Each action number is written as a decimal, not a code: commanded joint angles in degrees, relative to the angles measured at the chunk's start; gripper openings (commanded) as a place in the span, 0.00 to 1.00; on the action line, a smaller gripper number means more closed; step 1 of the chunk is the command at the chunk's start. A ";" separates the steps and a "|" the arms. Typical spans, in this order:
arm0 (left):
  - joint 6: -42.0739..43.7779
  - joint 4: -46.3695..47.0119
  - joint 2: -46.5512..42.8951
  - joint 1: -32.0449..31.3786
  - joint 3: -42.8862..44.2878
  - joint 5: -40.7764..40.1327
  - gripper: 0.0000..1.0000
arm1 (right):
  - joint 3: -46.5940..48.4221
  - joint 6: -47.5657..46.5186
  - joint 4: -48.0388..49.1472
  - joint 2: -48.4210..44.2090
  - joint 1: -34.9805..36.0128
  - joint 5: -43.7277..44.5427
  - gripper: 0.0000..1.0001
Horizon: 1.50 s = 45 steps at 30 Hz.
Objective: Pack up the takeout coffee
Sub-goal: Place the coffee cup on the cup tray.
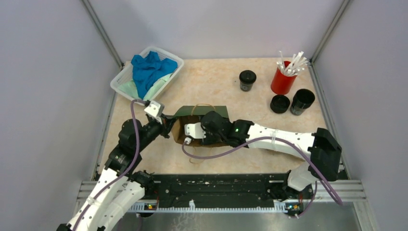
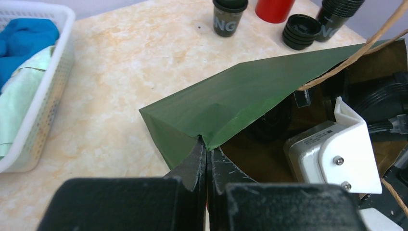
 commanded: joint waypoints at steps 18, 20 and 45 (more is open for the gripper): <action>9.69 -3.13 0.42 -0.10 4.11 -6.57 0.00 | 9.50 0.49 3.35 9.32 -3.88 -2.31 0.13; 10.14 -3.37 0.42 -0.19 4.30 -6.23 0.00 | 7.05 2.00 6.03 7.12 -4.45 -3.31 0.14; 8.97 -4.84 0.38 -0.26 5.60 -2.37 0.00 | -6.99 2.99 28.36 2.37 -6.03 2.98 0.10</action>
